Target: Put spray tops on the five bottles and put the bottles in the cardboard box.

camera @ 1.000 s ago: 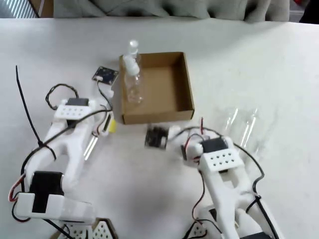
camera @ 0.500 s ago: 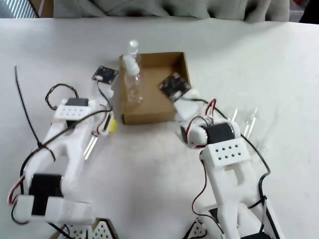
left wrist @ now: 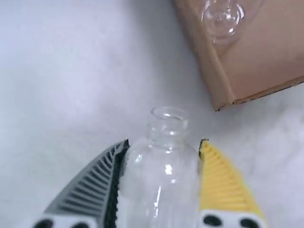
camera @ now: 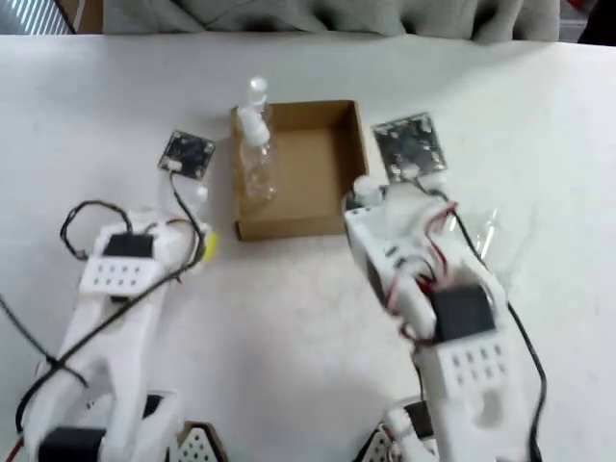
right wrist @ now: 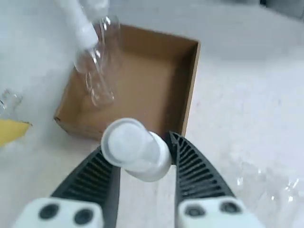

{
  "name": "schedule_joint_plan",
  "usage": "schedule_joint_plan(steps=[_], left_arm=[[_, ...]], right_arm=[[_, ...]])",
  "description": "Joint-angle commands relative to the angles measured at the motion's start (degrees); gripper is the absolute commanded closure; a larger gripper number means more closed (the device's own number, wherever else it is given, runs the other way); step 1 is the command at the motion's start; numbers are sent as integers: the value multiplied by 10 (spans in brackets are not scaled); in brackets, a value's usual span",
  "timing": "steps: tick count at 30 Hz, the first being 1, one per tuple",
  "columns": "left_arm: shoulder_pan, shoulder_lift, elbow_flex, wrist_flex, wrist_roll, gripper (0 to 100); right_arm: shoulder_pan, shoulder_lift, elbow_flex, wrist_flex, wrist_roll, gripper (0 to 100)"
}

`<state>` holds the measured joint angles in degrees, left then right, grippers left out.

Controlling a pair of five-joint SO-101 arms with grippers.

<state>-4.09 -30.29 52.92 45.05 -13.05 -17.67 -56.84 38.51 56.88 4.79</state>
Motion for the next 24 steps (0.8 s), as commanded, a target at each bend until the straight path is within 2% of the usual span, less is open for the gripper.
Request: schedule_joint_plan(steps=[1,5,13,15,18,21,24], left_arm=[[19,-72,18,-25,-1,980],[23,-150,44,-47,-1,980],[28,-368,93,-47,3,980],[28,-424,94,-45,34,980],[33,-502,93,-47,121,980],[79,-565,93,-49,192,980],[144,-606,94,-48,207,980]], right_arm=[[-1,-80,-26,-26,-7,982],[-2,-138,-29,-75,-15,982],[-7,-177,-29,-148,-161,983],[-11,-177,-29,-182,-177,983],[-44,-182,-27,-210,-200,983],[-84,-182,-40,-211,-208,983],[-117,-176,-62,-211,-215,983]])
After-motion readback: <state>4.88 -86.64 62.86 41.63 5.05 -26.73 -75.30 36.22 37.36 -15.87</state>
